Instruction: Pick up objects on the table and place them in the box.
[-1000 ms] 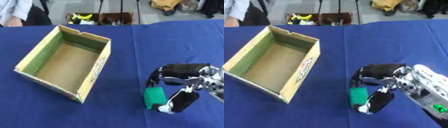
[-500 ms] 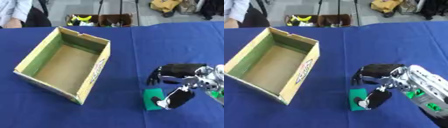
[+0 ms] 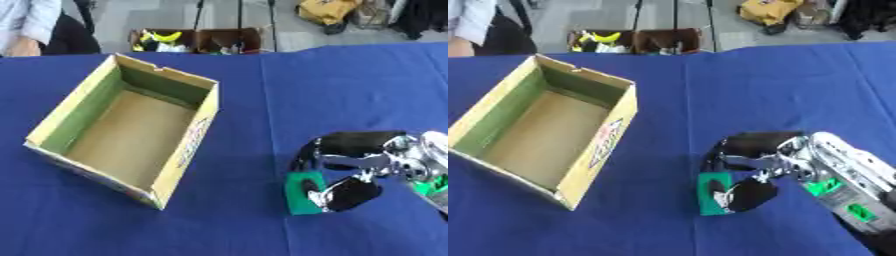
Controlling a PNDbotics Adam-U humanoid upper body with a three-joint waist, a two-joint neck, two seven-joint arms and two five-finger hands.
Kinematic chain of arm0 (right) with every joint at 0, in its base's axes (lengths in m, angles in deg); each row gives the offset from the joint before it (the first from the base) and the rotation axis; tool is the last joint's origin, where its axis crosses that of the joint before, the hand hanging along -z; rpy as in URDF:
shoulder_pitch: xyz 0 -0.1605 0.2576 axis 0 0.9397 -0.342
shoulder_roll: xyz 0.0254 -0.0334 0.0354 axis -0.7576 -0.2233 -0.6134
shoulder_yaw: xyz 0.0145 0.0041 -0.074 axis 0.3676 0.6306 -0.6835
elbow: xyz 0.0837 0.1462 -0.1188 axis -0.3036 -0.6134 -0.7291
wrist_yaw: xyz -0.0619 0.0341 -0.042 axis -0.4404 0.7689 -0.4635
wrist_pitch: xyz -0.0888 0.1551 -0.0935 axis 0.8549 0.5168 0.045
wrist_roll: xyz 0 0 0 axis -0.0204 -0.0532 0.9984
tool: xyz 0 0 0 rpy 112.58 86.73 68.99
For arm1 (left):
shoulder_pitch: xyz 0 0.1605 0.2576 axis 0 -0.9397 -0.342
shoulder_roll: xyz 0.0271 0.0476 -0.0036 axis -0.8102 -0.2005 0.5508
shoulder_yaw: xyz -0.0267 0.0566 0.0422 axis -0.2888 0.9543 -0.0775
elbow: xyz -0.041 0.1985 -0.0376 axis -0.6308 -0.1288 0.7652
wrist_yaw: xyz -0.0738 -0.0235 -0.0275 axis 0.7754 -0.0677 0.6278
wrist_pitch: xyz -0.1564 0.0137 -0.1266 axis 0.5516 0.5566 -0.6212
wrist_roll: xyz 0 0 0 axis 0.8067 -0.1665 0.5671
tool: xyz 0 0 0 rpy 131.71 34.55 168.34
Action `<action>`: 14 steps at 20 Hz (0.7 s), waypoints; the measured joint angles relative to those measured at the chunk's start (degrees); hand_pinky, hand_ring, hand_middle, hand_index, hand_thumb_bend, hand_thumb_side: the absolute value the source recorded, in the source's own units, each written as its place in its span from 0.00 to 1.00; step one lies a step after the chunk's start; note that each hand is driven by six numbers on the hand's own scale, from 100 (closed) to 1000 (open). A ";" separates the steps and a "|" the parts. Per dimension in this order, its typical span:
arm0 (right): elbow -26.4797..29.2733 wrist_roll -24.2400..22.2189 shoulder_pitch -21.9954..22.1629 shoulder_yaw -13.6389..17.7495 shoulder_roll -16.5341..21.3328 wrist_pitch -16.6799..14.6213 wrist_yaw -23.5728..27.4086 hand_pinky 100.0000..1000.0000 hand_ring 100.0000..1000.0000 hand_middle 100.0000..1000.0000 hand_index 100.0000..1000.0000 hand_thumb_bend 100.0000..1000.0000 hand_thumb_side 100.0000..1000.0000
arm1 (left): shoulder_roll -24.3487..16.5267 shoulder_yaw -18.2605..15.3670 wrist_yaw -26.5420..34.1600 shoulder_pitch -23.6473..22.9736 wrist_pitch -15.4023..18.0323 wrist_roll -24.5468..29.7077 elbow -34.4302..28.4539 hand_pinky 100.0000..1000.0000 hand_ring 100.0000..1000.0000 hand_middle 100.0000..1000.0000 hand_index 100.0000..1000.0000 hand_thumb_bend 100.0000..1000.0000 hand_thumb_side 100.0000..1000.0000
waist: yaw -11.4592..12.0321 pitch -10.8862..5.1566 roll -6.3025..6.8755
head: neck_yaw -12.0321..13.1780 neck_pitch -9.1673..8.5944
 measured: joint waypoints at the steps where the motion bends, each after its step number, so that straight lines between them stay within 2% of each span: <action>1: 0.09 0.02 0.01 0.29 0.01 0.15 0.00 0.69 0.76 0.75 0.88 0.21 0.50 | 0.00 0.00 0.00 0.00 -0.01 0.01 0.00 0.16 0.52 0.57 0.80 0.06 0.90 | -0.09 0.00 0.01 | 0.00 0.00; 10: 4.78 1.37 -0.53 4.31 0.74 1.51 -0.30 0.69 0.77 0.77 0.88 0.24 0.56 | 0.00 0.00 -0.19 -0.12 -0.22 0.23 0.00 0.16 0.52 0.57 0.80 0.06 0.90 | -0.77 -0.13 0.12 | 0.28 0.04; 14: 5.42 2.46 -0.63 4.93 1.27 1.11 -0.76 0.70 0.77 0.78 0.88 0.27 0.57 | 0.00 0.00 -0.20 -0.13 -0.23 0.27 0.00 0.16 0.52 0.57 0.80 0.06 0.91 | -0.88 -0.30 0.15 | 0.29 0.04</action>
